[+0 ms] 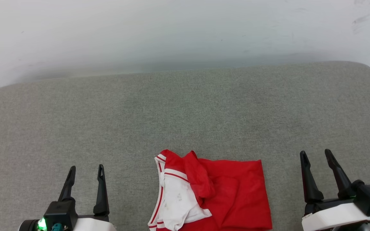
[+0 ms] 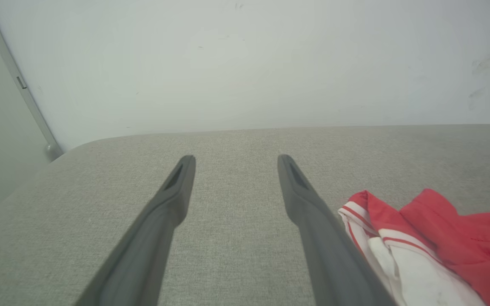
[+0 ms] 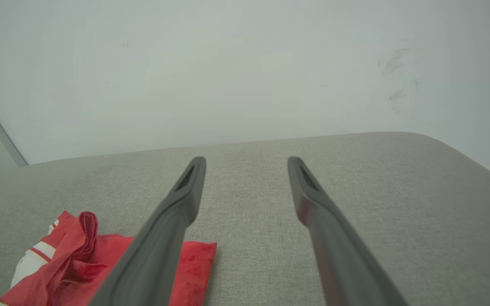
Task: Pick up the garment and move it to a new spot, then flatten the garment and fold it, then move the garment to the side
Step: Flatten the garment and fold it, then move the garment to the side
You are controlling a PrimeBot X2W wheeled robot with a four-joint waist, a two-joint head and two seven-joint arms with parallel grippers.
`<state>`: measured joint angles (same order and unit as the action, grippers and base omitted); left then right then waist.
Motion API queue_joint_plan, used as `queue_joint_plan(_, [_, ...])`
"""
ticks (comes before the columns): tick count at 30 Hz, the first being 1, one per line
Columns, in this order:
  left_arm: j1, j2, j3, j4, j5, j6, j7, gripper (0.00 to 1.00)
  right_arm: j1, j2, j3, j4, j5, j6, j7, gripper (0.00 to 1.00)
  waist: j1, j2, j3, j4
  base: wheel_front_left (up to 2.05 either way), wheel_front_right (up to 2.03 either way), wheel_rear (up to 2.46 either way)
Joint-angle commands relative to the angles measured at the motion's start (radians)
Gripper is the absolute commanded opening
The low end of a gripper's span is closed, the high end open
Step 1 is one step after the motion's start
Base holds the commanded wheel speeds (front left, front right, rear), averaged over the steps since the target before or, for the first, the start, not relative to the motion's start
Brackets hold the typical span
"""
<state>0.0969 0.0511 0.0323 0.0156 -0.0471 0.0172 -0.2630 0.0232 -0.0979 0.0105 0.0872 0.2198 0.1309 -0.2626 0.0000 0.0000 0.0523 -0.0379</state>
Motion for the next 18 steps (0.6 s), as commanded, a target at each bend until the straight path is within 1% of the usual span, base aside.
queue_joint_plan(1, [0.006, -0.001, 0.001, 0.000, -0.003, -0.004, -0.002, 1.00, 0.009, 0.009, -0.008, -0.013, -0.004, 0.000, -0.002, 1.00, 0.0000, 0.0000, 0.001, 0.001, 0.00, 0.00, 0.00])
queue_joint_plan(4, [0.004, -0.001, 0.002, 0.001, -0.004, -0.007, -0.002, 1.00, -0.019, 0.008, -0.013, -0.035, -0.013, 0.000, -0.002, 1.00, 0.0000, 0.0000, 0.003, 0.000, 0.00, 0.00, 0.00])
queue_joint_plan(6, [0.001, -0.001, 0.003, 0.003, -0.004, -0.007, -0.002, 1.00, -0.060, -0.014, -0.019, -0.056, -0.018, 0.000, -0.002, 1.00, 0.0000, 0.0000, 0.005, 0.000, 0.00, 0.00, 0.00])
queue_joint_plan(7, [0.001, -0.001, 0.003, 0.003, -0.004, -0.007, -0.002, 1.00, -0.060, -0.014, -0.019, -0.056, -0.018, 0.000, -0.002, 1.00, 0.0000, 0.0000, 0.005, 0.000, 0.00, 0.00, 0.00])
queue_joint_plan(9, [-0.003, -0.001, 0.005, 0.005, -0.004, -0.009, -0.002, 1.00, -0.102, -0.044, -0.017, -0.073, -0.018, 0.000, -0.001, 1.00, 0.0000, 0.0000, 0.007, 0.000, 0.00, 0.00, 0.00])
queue_joint_plan(12, [-0.010, -0.001, 0.007, 0.008, -0.004, -0.014, -0.002, 1.00, -0.194, -0.117, 0.016, -0.105, -0.009, 0.000, 0.050, 1.00, 0.0000, 0.0000, 0.012, 0.002, 0.00, 0.00, 0.00])
queue_joint_plan(14, [-0.018, -0.001, 0.004, 0.010, -0.003, -0.017, -0.002, 1.00, -0.257, -0.174, 0.047, -0.123, 0.009, 0.000, 0.120, 1.00, 0.0000, 0.0000, 0.016, 0.007, 0.00, 0.00, 0.00])
queue_joint_plan(15, [-0.021, -0.001, 0.003, 0.012, -0.003, -0.018, -0.002, 1.00, -0.279, -0.192, 0.066, -0.132, 0.021, 0.000, 0.175, 1.00, 0.0000, 0.0000, 0.019, 0.010, 0.00, 0.00, 0.00])
queue_joint_plan(17, [-0.024, -0.001, -0.001, 0.014, -0.004, -0.020, -0.002, 1.00, -0.326, -0.235, 0.099, -0.143, 0.066, 0.000, 0.309, 1.00, 0.0000, 0.0000, 0.024, 0.015, 0.00, 0.00, 0.00])
queue_joint_plan(18, [-0.026, -0.001, -0.003, 0.014, -0.006, -0.021, -0.002, 1.00, -0.347, -0.255, 0.115, -0.146, 0.107, 0.000, 0.387, 1.00, 0.0000, 0.0000, 0.027, 0.018, 0.00, 0.00, 0.00])
